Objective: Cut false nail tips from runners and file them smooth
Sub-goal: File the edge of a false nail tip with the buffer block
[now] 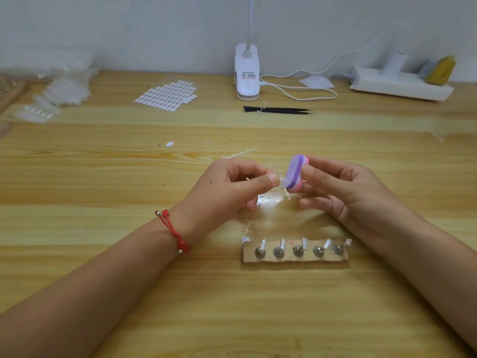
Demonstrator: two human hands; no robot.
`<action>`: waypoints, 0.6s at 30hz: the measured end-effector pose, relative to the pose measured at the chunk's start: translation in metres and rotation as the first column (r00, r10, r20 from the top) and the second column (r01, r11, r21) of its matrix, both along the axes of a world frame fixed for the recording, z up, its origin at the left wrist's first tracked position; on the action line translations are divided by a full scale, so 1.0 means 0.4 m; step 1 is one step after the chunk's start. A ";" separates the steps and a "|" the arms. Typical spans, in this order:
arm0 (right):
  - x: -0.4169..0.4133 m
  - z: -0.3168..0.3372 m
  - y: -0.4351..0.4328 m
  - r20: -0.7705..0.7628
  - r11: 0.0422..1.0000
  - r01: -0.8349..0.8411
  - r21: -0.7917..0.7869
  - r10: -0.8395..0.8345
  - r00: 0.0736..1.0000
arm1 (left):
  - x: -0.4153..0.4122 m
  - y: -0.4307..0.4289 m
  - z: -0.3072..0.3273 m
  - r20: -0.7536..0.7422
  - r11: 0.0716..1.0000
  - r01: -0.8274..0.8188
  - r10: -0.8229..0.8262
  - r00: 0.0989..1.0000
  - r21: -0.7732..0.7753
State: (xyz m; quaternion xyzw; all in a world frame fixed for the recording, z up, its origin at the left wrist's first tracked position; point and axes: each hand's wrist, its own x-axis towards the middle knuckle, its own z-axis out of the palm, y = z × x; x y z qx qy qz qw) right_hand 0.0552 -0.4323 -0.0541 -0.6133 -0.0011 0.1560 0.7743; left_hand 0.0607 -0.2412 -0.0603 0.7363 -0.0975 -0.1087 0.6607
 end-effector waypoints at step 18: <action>0.005 -0.002 0.002 -0.025 1.000 -0.006 0.022 0.006 1.000 | -0.006 0.003 0.008 -0.005 0.996 0.079 -0.079 0.997 0.041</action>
